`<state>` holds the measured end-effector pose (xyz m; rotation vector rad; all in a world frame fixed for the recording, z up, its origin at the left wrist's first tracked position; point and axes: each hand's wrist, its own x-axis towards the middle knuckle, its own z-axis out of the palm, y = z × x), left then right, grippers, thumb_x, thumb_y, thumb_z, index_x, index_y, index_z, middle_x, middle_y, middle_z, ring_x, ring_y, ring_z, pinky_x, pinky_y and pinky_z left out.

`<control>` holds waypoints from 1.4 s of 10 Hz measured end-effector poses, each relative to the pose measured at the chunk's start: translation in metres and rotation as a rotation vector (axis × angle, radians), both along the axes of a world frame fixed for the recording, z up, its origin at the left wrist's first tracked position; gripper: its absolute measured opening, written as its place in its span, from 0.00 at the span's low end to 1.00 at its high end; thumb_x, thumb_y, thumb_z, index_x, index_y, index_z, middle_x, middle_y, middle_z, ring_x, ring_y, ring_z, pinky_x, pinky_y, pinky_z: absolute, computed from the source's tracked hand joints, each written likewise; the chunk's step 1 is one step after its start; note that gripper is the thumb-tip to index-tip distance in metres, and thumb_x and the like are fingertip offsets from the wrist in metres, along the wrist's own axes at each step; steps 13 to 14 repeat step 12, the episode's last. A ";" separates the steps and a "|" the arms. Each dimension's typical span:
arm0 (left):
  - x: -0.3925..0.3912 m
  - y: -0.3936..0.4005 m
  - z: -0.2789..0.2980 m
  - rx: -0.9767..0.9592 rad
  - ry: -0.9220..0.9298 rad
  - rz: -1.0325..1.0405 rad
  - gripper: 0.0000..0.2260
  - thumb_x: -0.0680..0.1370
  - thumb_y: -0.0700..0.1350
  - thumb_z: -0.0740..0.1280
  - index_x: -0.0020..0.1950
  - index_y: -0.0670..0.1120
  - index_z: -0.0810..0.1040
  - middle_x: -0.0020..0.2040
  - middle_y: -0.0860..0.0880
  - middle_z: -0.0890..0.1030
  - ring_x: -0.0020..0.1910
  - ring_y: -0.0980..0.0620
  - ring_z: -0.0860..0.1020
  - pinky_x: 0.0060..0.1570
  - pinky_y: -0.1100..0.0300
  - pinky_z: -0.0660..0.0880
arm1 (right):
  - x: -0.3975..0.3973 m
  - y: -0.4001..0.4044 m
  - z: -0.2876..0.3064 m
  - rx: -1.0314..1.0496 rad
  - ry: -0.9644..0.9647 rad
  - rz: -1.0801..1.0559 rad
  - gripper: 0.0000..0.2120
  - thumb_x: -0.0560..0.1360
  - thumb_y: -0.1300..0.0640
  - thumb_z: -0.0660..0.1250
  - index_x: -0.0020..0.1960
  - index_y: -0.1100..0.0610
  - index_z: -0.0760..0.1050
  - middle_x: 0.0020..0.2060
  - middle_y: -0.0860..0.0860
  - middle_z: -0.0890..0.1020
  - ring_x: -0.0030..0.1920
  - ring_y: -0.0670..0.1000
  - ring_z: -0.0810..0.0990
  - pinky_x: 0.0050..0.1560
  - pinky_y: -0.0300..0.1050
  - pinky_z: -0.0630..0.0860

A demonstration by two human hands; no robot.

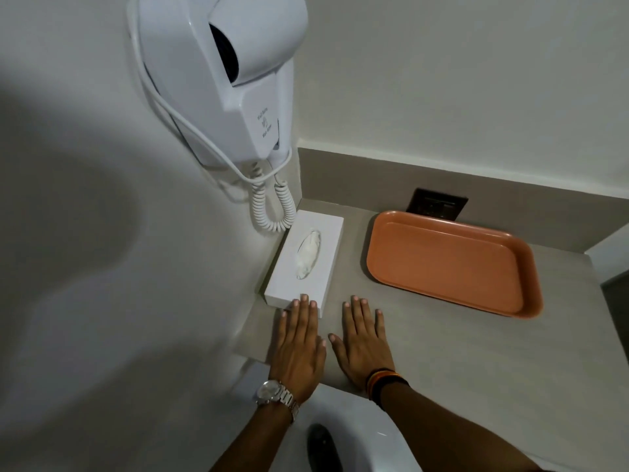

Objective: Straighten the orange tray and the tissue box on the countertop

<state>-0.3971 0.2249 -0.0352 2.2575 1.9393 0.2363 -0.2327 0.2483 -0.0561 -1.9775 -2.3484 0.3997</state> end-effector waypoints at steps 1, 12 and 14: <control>0.004 0.003 -0.001 -0.038 0.025 0.028 0.33 0.81 0.54 0.56 0.83 0.43 0.49 0.84 0.43 0.47 0.83 0.44 0.48 0.78 0.42 0.48 | 0.000 0.000 0.000 -0.003 -0.010 0.001 0.37 0.80 0.35 0.40 0.81 0.57 0.46 0.81 0.57 0.47 0.81 0.56 0.44 0.78 0.62 0.41; 0.041 0.076 0.050 0.021 -0.036 -0.070 0.36 0.81 0.55 0.52 0.82 0.44 0.38 0.83 0.44 0.36 0.82 0.44 0.37 0.80 0.41 0.40 | 0.031 -0.059 0.050 -0.240 0.500 0.012 0.34 0.75 0.26 0.48 0.78 0.36 0.51 0.79 0.39 0.57 0.79 0.45 0.53 0.77 0.38 0.48; 0.041 0.076 0.050 0.021 -0.036 -0.070 0.36 0.81 0.55 0.52 0.82 0.44 0.38 0.83 0.44 0.36 0.82 0.44 0.37 0.80 0.41 0.40 | 0.031 -0.059 0.050 -0.240 0.500 0.012 0.34 0.75 0.26 0.48 0.78 0.36 0.51 0.79 0.39 0.57 0.79 0.45 0.53 0.77 0.38 0.48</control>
